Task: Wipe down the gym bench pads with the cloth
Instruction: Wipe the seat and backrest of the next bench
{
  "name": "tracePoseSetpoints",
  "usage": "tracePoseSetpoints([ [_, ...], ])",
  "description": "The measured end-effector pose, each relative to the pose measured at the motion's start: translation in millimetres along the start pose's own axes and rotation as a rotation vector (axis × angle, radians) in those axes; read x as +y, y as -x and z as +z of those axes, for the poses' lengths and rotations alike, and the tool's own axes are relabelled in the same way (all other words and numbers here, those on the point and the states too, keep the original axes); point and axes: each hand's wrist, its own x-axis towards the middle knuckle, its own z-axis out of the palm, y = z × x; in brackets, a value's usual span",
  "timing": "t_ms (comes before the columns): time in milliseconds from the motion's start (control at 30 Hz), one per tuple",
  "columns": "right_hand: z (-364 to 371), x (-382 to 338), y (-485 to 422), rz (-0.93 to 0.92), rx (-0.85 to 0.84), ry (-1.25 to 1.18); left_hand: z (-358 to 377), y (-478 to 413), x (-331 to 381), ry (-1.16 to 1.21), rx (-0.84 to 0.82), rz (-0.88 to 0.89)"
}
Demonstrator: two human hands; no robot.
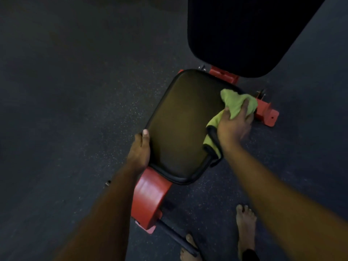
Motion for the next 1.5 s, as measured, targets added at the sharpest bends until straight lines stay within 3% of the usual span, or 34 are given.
tracePoseSetpoints([
  [133, -9.9, -23.3, -53.0, -0.194, -0.068, 0.320, -0.4, 0.1, -4.7, 0.016, -0.018, -0.011],
  [267, 12.1, -52.5, -58.7, -0.532, -0.102, 0.538, 1.4, 0.0, -4.4, 0.038, -0.002, -0.026],
  [433, 59.0, -121.2, -74.5, -0.644, -0.239, 0.602, 4.8, -1.3, -10.0, 0.100, 0.002, -0.054],
  [600, 32.0, -67.0, -69.0, -0.920, -0.273, 0.527, 5.4, -2.6, -11.2, 0.106, 0.026, -0.109],
  [667, 28.1, -50.1, -64.4, -0.931, -0.271, 0.569, 7.1, -0.8, -10.6, 0.128, 0.040, -0.118],
  [800, 75.5, -94.7, -67.3, -0.905, -0.256, 0.609, 8.9, 6.4, -4.8, 0.208, 0.091, -0.084],
  [867, 100.9, -129.4, -72.5, -0.973, -0.377, 0.677, 9.9, 7.8, -5.7, 0.254, 0.107, -0.071],
  [1000, 124.5, -155.9, -19.8, -1.284, -0.720, 1.038, 3.3, 14.2, -22.2, 0.312, 0.151, -0.035],
  [1067, 120.6, -136.0, 18.7, -1.409, -0.782, 0.929, -0.3, 26.1, -35.5, 0.365, 0.248, -0.126],
  [1133, 103.9, -116.1, 25.4, -1.466, -0.896, 0.742, -4.0, 42.8, -53.0, 0.380, 0.289, -0.232],
  [1200, 96.1, -118.2, 3.7, -1.468, -0.999, 0.666, -9.1, 58.5, -74.4, 0.374, 0.228, -0.279],
  [1333, 117.8, -149.8, -17.3, -1.163, -0.814, 0.985, -16.5, 73.1, -96.6, 0.393, 0.154, -0.277],
  [1400, 126.3, -140.5, 24.3, -1.240, -0.801, 1.074, -18.8, 75.4, -105.3, 0.405, 0.168, -0.293],
  [1500, 115.2, -98.6, 94.8, -1.498, -0.919, 0.973, -20.6, 81.1, -115.9, 0.430, 0.189, -0.300],
])
